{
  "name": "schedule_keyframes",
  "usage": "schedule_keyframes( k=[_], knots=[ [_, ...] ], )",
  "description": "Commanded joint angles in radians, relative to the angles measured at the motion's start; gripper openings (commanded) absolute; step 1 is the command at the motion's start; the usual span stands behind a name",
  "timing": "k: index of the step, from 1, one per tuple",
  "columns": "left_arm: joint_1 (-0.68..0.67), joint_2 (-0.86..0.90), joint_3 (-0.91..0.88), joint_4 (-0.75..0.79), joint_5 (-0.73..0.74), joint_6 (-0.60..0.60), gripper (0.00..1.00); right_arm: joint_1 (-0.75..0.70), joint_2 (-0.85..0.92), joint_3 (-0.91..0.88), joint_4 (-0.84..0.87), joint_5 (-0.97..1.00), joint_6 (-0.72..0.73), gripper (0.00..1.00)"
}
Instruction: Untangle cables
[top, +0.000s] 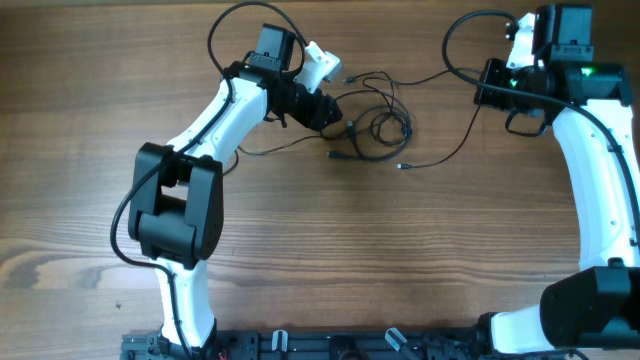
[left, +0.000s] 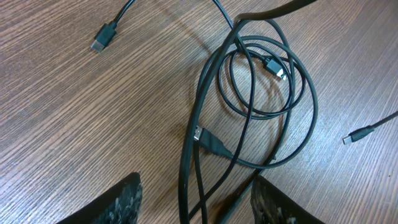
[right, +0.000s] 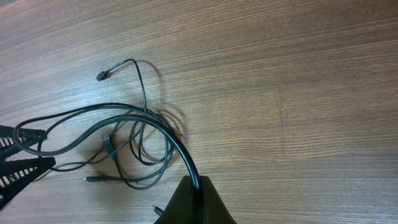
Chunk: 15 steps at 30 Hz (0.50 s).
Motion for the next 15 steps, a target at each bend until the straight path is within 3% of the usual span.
schedule_keyframes(
  k=[1,5,8,15],
  knots=[
    [-0.006,0.016,0.017,0.003,-0.002,0.006,0.59,0.008,0.002,-0.008,0.002,-0.025,-0.015,0.05],
    [-0.006,0.016,0.016,0.003,-0.002,0.006,0.57,0.008,0.002,-0.008,0.002,-0.025,-0.015,0.05],
    [-0.008,0.017,0.016,0.003,-0.002,0.006,0.04,0.008,0.002,-0.008,0.002,-0.025,-0.016,0.05],
    [0.001,0.017,0.017,-0.011,-0.098,0.002,0.04,0.008,0.002,-0.008,0.011,-0.024,-0.015,0.05]
  ],
)
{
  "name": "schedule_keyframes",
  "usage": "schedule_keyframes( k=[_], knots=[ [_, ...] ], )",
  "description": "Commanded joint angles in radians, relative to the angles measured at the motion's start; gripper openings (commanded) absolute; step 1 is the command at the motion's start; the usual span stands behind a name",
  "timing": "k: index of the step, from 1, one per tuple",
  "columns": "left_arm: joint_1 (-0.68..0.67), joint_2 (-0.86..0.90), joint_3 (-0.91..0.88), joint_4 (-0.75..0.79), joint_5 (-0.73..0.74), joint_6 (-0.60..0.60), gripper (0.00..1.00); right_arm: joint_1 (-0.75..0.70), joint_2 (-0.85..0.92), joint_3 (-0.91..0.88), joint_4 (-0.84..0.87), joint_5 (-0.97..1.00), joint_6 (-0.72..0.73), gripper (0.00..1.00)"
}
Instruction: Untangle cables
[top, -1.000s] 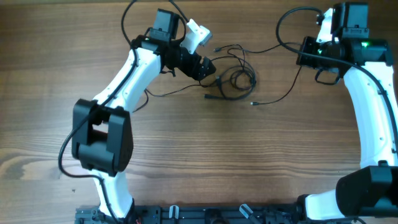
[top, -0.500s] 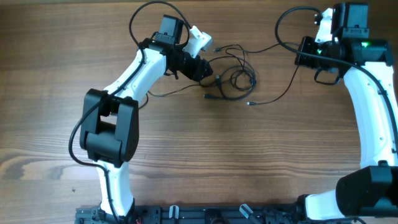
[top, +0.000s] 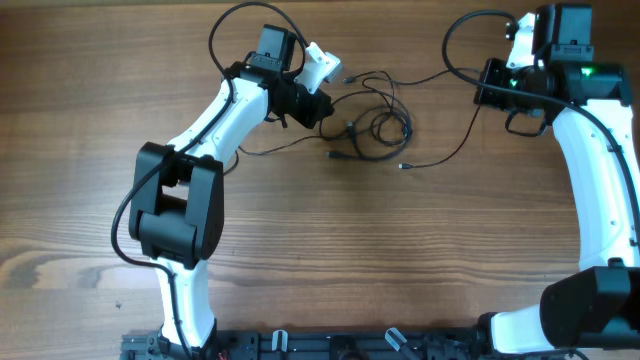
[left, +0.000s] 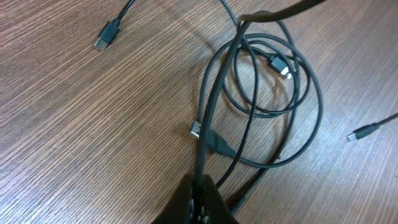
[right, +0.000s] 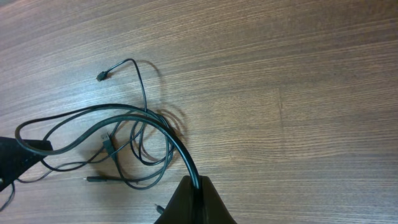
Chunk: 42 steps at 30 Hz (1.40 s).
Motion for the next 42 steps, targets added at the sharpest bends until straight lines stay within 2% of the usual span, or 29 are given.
schedule_keyframes(
  k=[1,4,8,17,22,32,42],
  knots=[
    [0.008,0.015,0.017,-0.013,-0.106,-0.016,0.04,0.008,0.002,-0.008,0.009,-0.024,-0.015,0.05],
    [0.032,-0.008,0.020,-0.022,-0.224,-0.087,0.04,0.008,0.002,-0.008,0.009,0.002,-0.011,0.04],
    [0.074,-0.111,0.020,-0.053,-0.235,-0.087,0.04,0.008,0.002,-0.008,0.013,0.065,-0.005,0.05],
    [0.199,-0.427,0.020,-0.068,-0.357,-0.087,0.04,0.008,0.002,-0.008,0.020,0.225,0.040,0.05],
    [0.315,-0.534,0.020,-0.091,-0.365,-0.088,0.04,0.008,0.002,-0.008,0.031,0.302,0.044,0.04],
    [0.492,-0.571,0.020,-0.154,-0.360,-0.094,0.04,-0.017,0.032,-0.008,0.043,0.465,0.072,0.05],
    [0.524,-0.575,0.020,-0.154,-0.361,-0.099,0.04,-0.182,0.096,-0.008,0.034,0.491,0.090,0.05]
  ],
)
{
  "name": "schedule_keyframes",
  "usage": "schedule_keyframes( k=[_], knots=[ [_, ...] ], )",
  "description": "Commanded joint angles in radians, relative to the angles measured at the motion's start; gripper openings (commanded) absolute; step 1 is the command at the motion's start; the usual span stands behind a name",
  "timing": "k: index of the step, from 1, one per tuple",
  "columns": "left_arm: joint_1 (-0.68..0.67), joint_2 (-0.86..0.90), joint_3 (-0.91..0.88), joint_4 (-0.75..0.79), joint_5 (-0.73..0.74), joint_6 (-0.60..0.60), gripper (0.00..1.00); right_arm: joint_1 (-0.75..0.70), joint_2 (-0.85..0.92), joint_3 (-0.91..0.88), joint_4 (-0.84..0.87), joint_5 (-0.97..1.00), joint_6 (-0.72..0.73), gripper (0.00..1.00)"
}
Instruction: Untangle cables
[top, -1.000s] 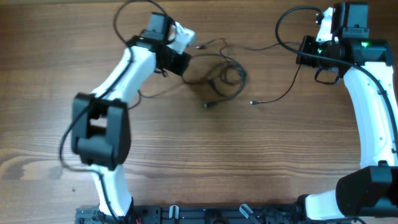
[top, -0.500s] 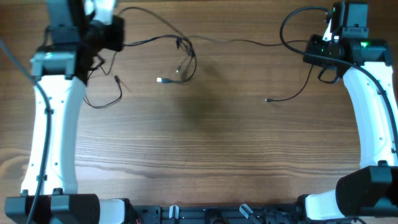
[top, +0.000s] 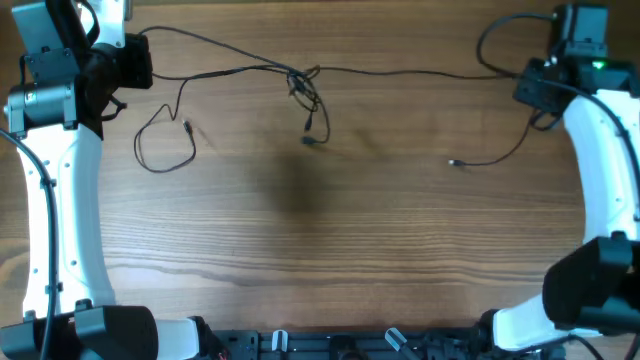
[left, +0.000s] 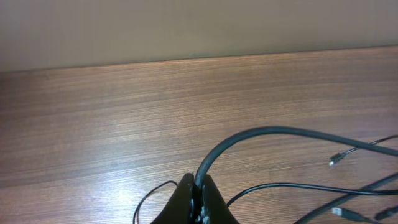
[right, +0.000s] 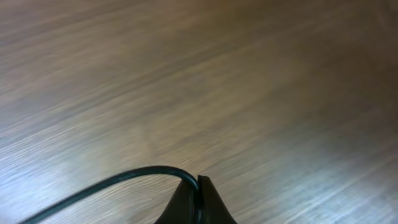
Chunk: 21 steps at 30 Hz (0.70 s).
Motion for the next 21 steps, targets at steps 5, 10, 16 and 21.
schedule_keyframes(
  k=[5,10,16,21],
  knots=[
    [0.016,-0.018,0.004,0.007,-0.016,-0.013,0.04,-0.142,0.021,-0.008,-0.006,0.031,0.024,0.05],
    [0.061,-0.018,0.004,0.003,-0.014,-0.013,0.04,-0.174,0.021,-0.008,-0.005,0.031,0.023,0.05],
    [0.129,-0.018,0.004,0.005,0.020,-0.014,0.04,-0.198,0.021,-0.008,-0.006,0.027,0.023,0.05],
    [0.153,-0.018,0.004,-0.005,0.163,-0.017,0.04,-0.191,0.021,-0.008,-0.006,-0.056,0.019,0.05]
  ],
)
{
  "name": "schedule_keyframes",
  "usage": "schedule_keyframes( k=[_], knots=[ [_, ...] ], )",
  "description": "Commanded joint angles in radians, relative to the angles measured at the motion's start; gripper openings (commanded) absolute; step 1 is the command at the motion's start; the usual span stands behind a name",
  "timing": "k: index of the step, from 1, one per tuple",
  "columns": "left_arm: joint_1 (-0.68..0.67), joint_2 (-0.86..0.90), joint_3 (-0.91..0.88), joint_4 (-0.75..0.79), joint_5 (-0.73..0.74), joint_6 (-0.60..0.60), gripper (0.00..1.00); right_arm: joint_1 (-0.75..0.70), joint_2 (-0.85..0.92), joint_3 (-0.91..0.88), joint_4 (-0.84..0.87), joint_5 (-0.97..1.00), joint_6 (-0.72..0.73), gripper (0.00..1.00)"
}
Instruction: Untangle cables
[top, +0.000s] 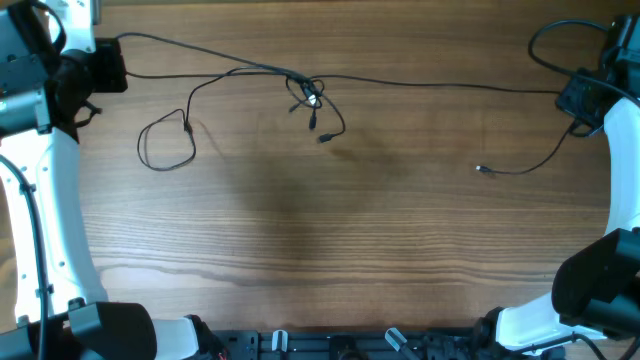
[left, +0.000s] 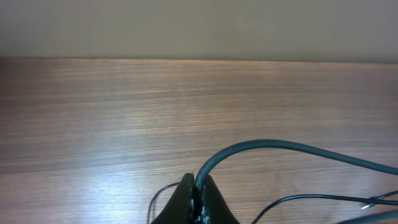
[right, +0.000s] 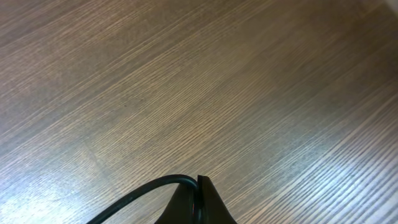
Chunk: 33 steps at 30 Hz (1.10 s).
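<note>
Thin black cables lie stretched across the back of the wooden table. One long strand (top: 430, 83) runs from a small knot (top: 310, 90) to my right gripper (top: 565, 93), which is shut on it. My left gripper (top: 118, 48), at the far left, is shut on another strand leading to the same knot. A slack loop (top: 165, 150) lies below the left strand. A short plug end (top: 325, 138) hangs from the knot. A loose plug end (top: 483, 170) lies near the right arm. The wrist views show the left gripper (left: 198, 185) and right gripper (right: 196, 185) pinching cable (left: 267, 146).
The table (top: 330, 250) is bare wood in front of the cables. Its back edge meets a plain wall (left: 186, 28) close behind the left gripper. The arm bases stand at the front corners.
Both grippers stand farther out toward the table's sides. The strands between them lie longer and straighter. The knot and the right loose end have shifted a little to the right.
First my left gripper was open around strands of a coiled tangle at back centre, with the right gripper shut on a cable. Then the left was shut on a strand. Later the arms were far apart with the tangle drawn into a small knot, now farther still.
</note>
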Motion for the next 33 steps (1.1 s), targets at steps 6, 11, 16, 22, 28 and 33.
schedule_keyframes(
  k=[6,11,16,22,28,33],
  knots=[
    [0.004,-0.018,0.004,-0.011,0.067,-0.016,0.04,0.039,0.011,-0.008,0.003,-0.130,-0.006,0.04],
    [-0.030,-0.018,0.004,-0.014,0.093,-0.015,0.04,0.143,0.011,-0.008,0.009,-0.141,-0.008,0.04],
    [-0.079,-0.018,0.004,-0.015,0.092,-0.015,0.04,0.269,0.011,-0.008,0.028,-0.170,-0.073,0.34],
    [-0.146,-0.018,0.004,-0.014,0.092,-0.015,0.04,0.304,0.011,-0.008,0.036,-0.288,-0.165,0.70],
    [-0.233,-0.018,0.004,-0.013,0.092,-0.015,0.04,0.304,0.011,-0.008,0.047,-0.540,-0.346,0.75],
    [-0.335,-0.018,0.004,-0.008,0.166,-0.015,0.04,0.304,0.011,-0.008,0.046,-0.498,-0.343,0.75]
  ],
)
